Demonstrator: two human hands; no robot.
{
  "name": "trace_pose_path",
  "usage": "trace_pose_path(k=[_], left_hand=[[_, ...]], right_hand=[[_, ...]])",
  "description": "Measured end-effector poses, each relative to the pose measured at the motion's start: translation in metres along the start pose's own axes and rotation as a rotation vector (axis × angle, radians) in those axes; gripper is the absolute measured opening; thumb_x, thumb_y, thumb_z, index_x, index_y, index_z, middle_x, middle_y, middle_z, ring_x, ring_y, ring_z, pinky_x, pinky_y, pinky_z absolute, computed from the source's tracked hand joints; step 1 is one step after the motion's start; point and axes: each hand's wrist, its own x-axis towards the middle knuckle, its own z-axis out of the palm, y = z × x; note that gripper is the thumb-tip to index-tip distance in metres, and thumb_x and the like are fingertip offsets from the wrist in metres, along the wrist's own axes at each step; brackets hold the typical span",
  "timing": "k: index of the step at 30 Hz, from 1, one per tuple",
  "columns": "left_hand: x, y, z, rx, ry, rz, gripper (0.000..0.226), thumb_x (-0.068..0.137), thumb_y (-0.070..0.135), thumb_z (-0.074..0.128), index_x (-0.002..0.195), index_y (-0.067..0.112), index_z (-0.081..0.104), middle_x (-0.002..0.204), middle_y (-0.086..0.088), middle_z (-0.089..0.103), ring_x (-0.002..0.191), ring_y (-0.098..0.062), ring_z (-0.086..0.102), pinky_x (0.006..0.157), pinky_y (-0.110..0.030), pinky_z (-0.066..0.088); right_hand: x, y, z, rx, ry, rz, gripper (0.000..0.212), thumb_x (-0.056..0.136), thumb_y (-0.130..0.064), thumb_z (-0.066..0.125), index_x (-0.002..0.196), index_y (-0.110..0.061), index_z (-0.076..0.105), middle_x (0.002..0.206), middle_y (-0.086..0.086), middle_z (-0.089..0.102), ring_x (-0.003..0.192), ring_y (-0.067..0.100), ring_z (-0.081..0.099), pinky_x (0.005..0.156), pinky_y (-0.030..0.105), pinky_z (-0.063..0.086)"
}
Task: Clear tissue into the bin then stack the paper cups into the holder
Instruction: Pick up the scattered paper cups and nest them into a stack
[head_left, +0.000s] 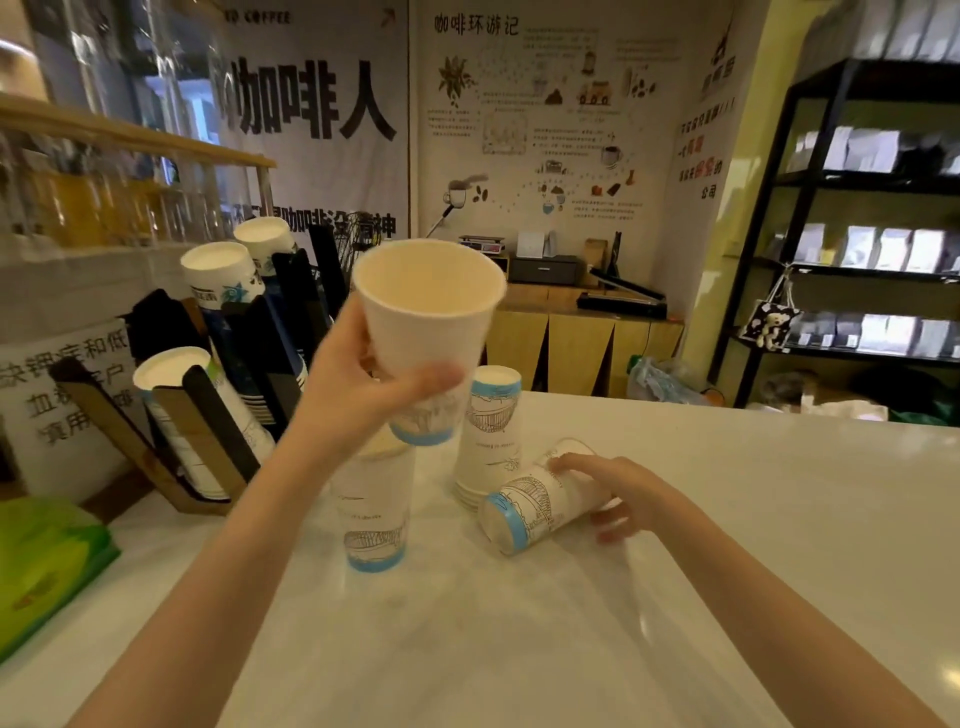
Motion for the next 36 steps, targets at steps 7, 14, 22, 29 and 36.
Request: trace_pose_path(k=[7, 14, 22, 29, 36], left_hand=[[0.002, -0.025, -0.028, 0.100, 0.191, -0.075, 0.072, 0.062, 0.020, 0.078, 0.118, 0.038, 0.037, 0.108, 0.017, 0.051, 0.104, -0.007, 0.050, 0.082, -0.030, 0.046], [-0.008, -0.061, -0.033, 0.182, 0.095, -0.233, 0.082, 0.065, 0.026, 0.078, 0.132, 0.030, 0.031, 0.119, 0.009, 0.046, 0.112, -0.014, 0.045, 0.089, -0.035, 0.045], [-0.021, -0.078, -0.035, 0.159, -0.004, -0.328, 0.086, 0.055, 0.044, 0.080, 0.127, 0.033, 0.034, 0.120, 0.008, 0.051, 0.112, -0.017, 0.049, 0.090, -0.038, 0.047], [-0.027, -0.087, -0.036, 0.147, -0.022, -0.384, 0.087, 0.063, 0.031, 0.079, 0.133, 0.032, 0.028, 0.118, 0.010, 0.050, 0.115, -0.013, 0.047, 0.092, -0.032, 0.041], [-0.029, -0.091, -0.037, 0.115, -0.017, -0.379, 0.098, 0.055, 0.037, 0.083, 0.135, 0.035, 0.025, 0.126, 0.009, 0.051, 0.117, -0.013, 0.047, 0.096, -0.035, 0.042]], right_hand=[[0.005, -0.005, 0.010, 0.246, 0.101, -0.062, 0.082, 0.064, -0.033, 0.078, 0.128, -0.003, 0.037, 0.120, 0.021, 0.053, 0.102, 0.039, 0.059, 0.080, 0.051, 0.055], [-0.021, -0.051, -0.006, 0.245, 0.353, -0.454, 0.083, 0.059, -0.032, 0.079, 0.127, -0.003, 0.042, 0.121, 0.014, 0.058, 0.100, 0.029, 0.060, 0.072, 0.039, 0.052], [-0.101, -0.104, 0.029, 0.171, 0.218, -0.919, 0.080, 0.069, -0.024, 0.075, 0.136, -0.020, 0.033, 0.131, 0.004, 0.047, 0.111, 0.023, 0.053, 0.080, 0.032, 0.053], [-0.121, -0.123, 0.075, 0.321, 0.090, -1.128, 0.079, 0.069, -0.026, 0.076, 0.135, -0.021, 0.033, 0.121, -0.008, 0.046, 0.110, 0.014, 0.053, 0.082, 0.029, 0.055], [-0.085, -0.093, 0.120, -0.228, -0.035, -1.143, 0.098, 0.064, -0.034, 0.078, 0.144, -0.020, 0.023, 0.145, 0.001, 0.036, 0.133, 0.019, 0.032, 0.106, 0.036, 0.034]])
